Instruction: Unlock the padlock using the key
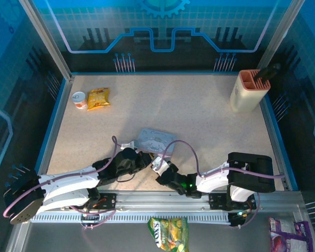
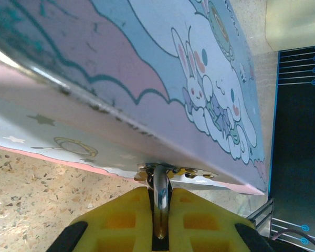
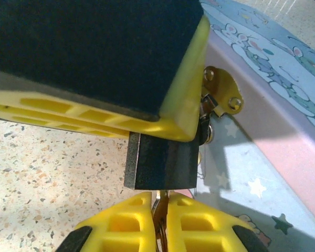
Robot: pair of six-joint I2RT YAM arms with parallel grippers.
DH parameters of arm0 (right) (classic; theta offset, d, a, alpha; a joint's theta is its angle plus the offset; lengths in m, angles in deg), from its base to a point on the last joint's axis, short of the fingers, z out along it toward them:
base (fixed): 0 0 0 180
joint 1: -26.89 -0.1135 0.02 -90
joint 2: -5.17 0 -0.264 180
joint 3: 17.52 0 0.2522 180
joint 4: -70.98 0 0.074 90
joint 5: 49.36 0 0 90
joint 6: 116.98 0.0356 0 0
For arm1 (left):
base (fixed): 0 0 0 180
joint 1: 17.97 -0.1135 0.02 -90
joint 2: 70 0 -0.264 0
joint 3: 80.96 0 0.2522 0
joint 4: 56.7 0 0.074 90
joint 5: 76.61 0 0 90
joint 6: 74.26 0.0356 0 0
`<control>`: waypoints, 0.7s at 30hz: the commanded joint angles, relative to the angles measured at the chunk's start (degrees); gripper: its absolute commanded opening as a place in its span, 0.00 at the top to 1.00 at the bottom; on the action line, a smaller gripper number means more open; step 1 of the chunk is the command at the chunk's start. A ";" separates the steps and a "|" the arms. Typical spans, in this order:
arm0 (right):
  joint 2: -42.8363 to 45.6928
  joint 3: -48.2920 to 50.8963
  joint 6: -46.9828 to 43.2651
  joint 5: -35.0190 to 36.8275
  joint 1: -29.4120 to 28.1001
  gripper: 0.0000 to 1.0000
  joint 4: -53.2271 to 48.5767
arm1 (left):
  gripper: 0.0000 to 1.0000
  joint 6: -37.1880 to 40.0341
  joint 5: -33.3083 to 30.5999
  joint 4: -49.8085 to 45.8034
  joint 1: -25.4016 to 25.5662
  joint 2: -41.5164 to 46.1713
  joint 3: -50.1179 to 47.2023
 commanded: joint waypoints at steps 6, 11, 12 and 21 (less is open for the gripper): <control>1.20 0.14 11.95 -6.37 3.34 1.00 -0.94 | 1.00 1.65 1.00 -1.27 0.77 -2.26 2.22; 1.46 0.44 13.81 -8.53 4.21 1.00 -0.51 | 1.00 2.15 0.56 -0.54 0.78 -3.97 2.76; 1.67 0.64 14.71 -9.06 4.58 1.00 -0.20 | 1.00 2.27 0.52 -0.41 0.86 -4.36 2.83; 3.22 4.18 24.02 -13.80 6.66 1.00 0.62 | 1.00 4.62 0.09 0.24 1.05 -7.62 4.02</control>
